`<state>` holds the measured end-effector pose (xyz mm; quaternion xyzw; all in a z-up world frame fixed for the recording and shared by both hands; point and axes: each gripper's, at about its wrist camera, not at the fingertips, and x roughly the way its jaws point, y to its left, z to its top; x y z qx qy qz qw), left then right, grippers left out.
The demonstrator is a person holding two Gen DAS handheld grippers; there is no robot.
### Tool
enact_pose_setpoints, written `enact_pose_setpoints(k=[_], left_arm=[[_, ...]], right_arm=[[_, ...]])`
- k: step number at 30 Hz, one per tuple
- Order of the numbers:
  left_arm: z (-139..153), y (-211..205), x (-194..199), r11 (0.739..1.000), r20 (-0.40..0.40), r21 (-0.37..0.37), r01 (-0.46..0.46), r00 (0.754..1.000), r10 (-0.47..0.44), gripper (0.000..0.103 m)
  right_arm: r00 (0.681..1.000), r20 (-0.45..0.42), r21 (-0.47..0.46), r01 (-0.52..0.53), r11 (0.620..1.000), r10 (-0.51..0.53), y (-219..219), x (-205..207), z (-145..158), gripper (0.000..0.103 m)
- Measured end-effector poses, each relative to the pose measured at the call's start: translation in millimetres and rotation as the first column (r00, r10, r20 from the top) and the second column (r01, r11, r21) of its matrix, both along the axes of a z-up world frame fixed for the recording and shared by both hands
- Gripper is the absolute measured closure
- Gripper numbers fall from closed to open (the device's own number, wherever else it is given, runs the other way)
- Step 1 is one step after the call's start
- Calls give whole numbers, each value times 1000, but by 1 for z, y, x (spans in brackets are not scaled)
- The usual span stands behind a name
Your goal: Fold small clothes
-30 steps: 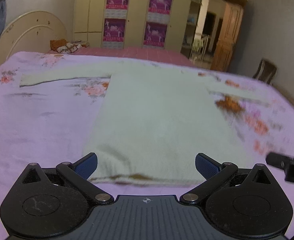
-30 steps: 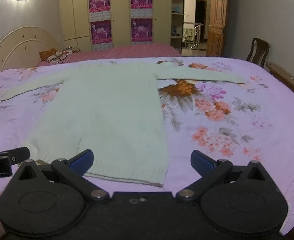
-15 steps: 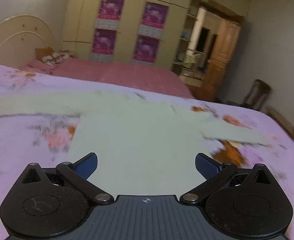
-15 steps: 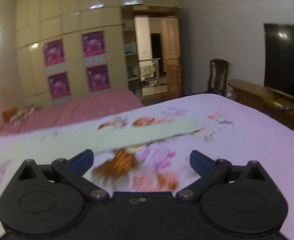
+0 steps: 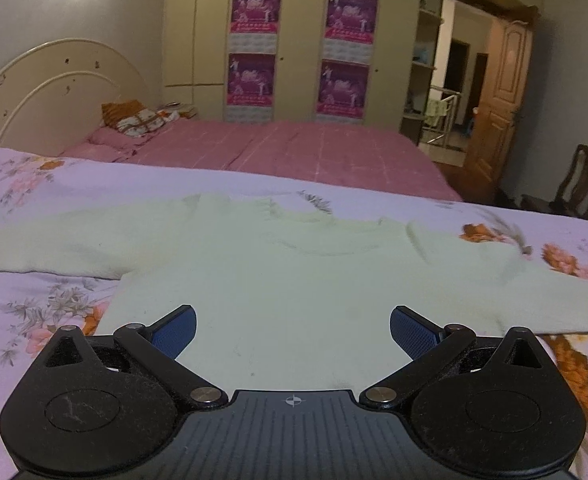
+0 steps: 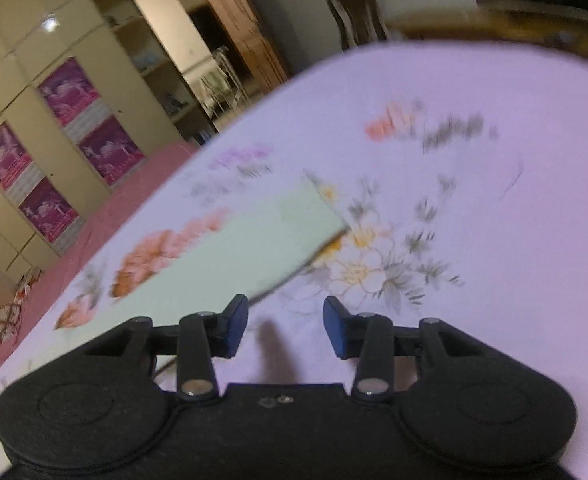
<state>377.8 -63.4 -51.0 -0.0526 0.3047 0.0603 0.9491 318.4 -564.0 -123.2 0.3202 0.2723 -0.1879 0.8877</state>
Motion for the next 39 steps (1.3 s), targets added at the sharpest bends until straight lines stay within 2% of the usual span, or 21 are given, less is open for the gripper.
enact_pose_setpoints(k=[6,11,14,15,16,19,23,28,34,39], left_arm=[[-13,12,16,1000,-31,-13,-28,999,27,0],[-18,27,23,1000,-29,0,-16,999,16,0],[-22,49,26,1000,-41,-14,-28,999,27,0],[-22,57,25,999,-45,-19,-34,998,33,0],[-23,66,24,999,-44,-30,-30,999,28,0],[-24,93,24,999,-42,-47,-17,999,15,0],[-25,127,28,999,-39,-45,-7,999,5,0],[-28,169,31,995,-38,-98,-9,999,5,0],[-31,211,32,989,-18,-140,-39,999,37,1],[-34,238,34,989,-16,-139,-48,999,46,0]], right_arm=[[997,71,34,-3,999,0,-4,9,-9,60],[996,92,69,-2,998,-4,-8,11,-9,66],[996,85,80,1,997,-8,-9,14,-6,83],[997,81,80,-6,997,-1,-10,18,-6,95],[997,72,69,-10,998,5,-9,21,-5,98],[996,84,0,-23,1000,23,3,24,10,99],[989,114,-116,-77,990,90,42,30,46,99],[977,111,-196,-156,968,180,121,48,74,99],[948,96,-250,-271,930,302,217,77,86,99],[917,71,-253,-363,897,392,283,92,83,99]])
